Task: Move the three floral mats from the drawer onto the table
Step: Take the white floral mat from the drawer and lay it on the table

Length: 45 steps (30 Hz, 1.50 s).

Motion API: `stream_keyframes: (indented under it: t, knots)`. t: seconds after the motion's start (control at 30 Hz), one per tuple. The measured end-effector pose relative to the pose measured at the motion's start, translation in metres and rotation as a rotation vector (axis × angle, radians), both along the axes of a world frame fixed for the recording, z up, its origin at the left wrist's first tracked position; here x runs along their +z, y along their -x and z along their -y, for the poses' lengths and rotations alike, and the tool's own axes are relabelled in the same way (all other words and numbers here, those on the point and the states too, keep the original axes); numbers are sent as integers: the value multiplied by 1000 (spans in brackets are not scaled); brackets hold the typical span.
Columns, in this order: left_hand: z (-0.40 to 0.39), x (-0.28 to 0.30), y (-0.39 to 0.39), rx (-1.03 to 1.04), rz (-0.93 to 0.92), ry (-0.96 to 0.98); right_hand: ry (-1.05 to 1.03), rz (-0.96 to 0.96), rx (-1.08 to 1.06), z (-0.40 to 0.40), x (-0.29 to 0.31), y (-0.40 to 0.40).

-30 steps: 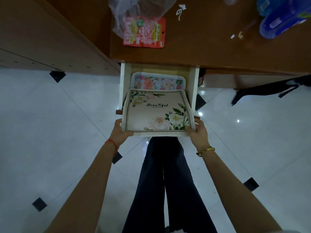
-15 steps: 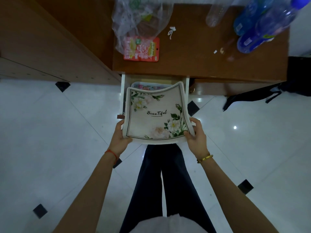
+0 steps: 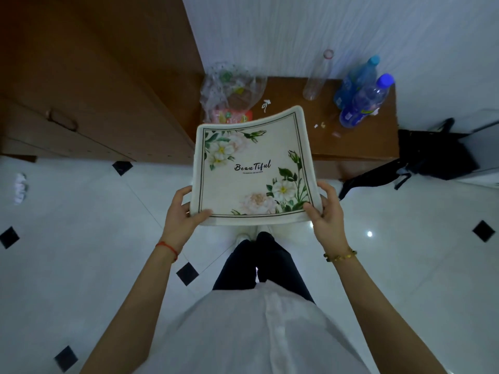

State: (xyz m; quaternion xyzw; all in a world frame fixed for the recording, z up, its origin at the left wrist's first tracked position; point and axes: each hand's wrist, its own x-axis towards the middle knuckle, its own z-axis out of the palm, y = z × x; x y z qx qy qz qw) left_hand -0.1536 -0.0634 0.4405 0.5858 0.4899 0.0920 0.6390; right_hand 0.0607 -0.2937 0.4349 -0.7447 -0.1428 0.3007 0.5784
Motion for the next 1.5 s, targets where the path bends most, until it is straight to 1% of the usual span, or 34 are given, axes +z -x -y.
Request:
stream_keyframes:
  t: [0.13, 0.23, 0.33, 0.6, 0.73, 0.9, 1.13, 1.3, 1.4, 1.5]
  knots:
    - [5, 32, 1, -32, 73, -47, 2, 38, -12, 1, 27, 5]
    - [7, 47, 4, -61, 108, -101, -11, 68, -41, 0, 41, 9]
    - [8, 57, 9, -66, 133, -113, -26, 116, -28, 0, 48, 12]
    - [25, 73, 30, 40, 162, -155, -83, 146, 45, 1, 63, 18]
    - [47, 77, 40, 114, 164, -202, -104, 140, 143, 6, 71, 12]
    - [101, 76, 45, 306, 163, -239, -122, 177, 333, 18, 80, -9]
    - [221, 74, 51, 634, 152, -275, -137, 213, 691, 41, 92, -40]
    - [314, 83, 67, 921, 127, -307, -136, 203, 954, 50, 95, -24]
    - [372, 87, 80, 1085, 115, -304, -150, 166, 1113, 53, 94, 0]
    - [427, 91, 92, 1263, 82, -315, -156, 177, 1270, 58, 91, 33]
